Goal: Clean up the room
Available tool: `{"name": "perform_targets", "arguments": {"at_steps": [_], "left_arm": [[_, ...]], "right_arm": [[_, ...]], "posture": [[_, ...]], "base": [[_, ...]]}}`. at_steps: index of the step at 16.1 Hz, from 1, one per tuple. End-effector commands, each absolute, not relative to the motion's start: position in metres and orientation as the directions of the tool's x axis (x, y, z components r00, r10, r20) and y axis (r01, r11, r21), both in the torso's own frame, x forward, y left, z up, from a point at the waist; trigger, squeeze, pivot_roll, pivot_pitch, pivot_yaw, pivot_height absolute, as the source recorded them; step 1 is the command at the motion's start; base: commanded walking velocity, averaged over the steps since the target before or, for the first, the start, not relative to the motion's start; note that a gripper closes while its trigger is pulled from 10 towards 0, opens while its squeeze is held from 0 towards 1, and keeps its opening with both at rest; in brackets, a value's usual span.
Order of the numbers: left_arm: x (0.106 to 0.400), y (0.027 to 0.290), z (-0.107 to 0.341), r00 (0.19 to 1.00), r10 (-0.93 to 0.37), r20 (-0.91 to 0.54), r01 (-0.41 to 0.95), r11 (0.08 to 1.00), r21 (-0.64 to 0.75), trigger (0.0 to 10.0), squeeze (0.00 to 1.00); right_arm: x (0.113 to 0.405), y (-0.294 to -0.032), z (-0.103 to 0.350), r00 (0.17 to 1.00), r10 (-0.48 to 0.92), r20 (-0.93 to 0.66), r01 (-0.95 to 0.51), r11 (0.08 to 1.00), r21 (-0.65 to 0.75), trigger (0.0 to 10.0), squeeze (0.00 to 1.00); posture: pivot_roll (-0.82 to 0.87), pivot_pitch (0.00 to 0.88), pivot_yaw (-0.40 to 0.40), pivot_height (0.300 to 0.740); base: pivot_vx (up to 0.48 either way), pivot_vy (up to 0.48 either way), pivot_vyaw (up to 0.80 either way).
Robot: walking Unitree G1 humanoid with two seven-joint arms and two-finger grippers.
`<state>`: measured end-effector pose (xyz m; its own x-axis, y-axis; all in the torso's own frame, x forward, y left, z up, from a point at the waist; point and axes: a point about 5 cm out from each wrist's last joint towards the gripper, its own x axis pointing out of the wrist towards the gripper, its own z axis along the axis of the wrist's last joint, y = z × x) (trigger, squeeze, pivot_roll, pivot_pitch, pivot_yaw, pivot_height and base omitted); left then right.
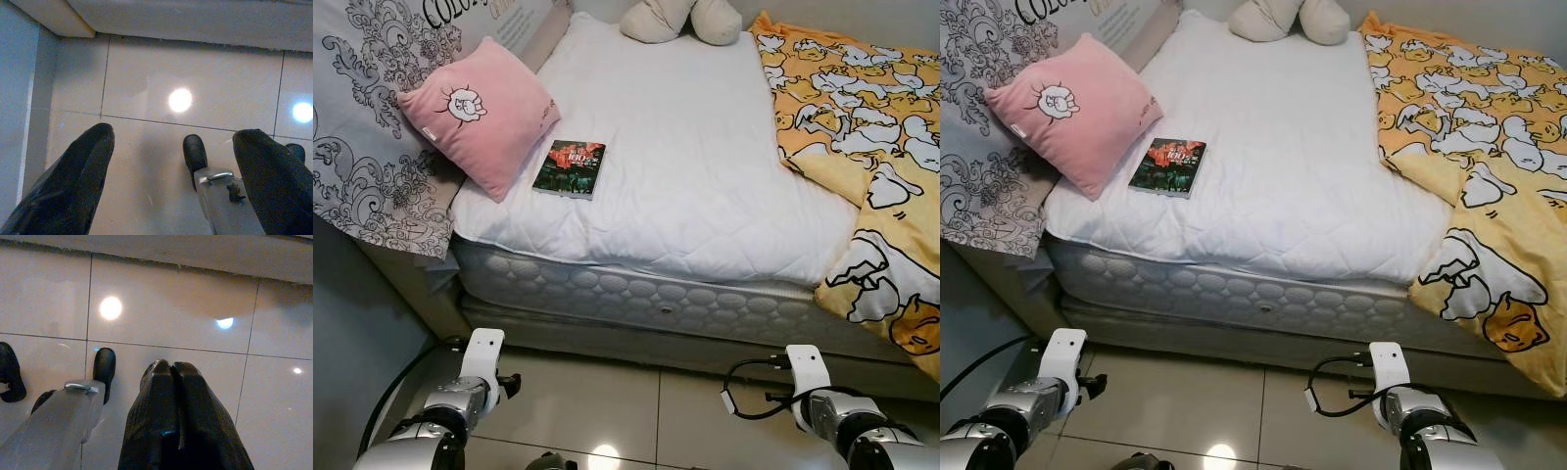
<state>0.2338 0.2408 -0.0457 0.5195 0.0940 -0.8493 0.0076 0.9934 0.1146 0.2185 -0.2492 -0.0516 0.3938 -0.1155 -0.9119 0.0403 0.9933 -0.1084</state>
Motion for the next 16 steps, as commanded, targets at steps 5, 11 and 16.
{"name": "perform_targets", "arguments": {"at_steps": [5, 11, 16], "left_arm": [[0.244, 0.232, -0.041, 0.540, 0.084, -0.837, 0.009, 0.994, 0.106, 10.0, 0.00], [0.280, 0.237, -0.012, 0.640, 0.122, -0.759, -0.023, 0.990, 0.139, 10.0, 0.00], [0.331, 0.238, 0.044, 0.761, 0.125, -0.637, -0.035, 0.988, 0.152, 10.0, 0.00]], "right_arm": [[0.221, -0.249, -0.050, 0.406, -0.121, -0.906, 0.069, 0.992, -0.102, 10.0, 0.00], [0.228, -0.250, -0.047, 0.474, -0.150, -0.868, 0.077, 0.989, -0.129, 10.0, 0.00], [0.315, -0.238, 0.025, 0.665, -0.117, -0.738, 0.058, 0.993, -0.105, 10.0, 0.00]], "posture": [[-0.07, 0.000, -0.043, 0.740], [-0.08, 0.000, -0.042, 0.740], [-0.08, 0.000, -0.044, 0.740]], "base": [[0.000, 0.000, 0.00], [0.000, 0.000, 0.00], [0.000, 0.000, 0.00]]}}
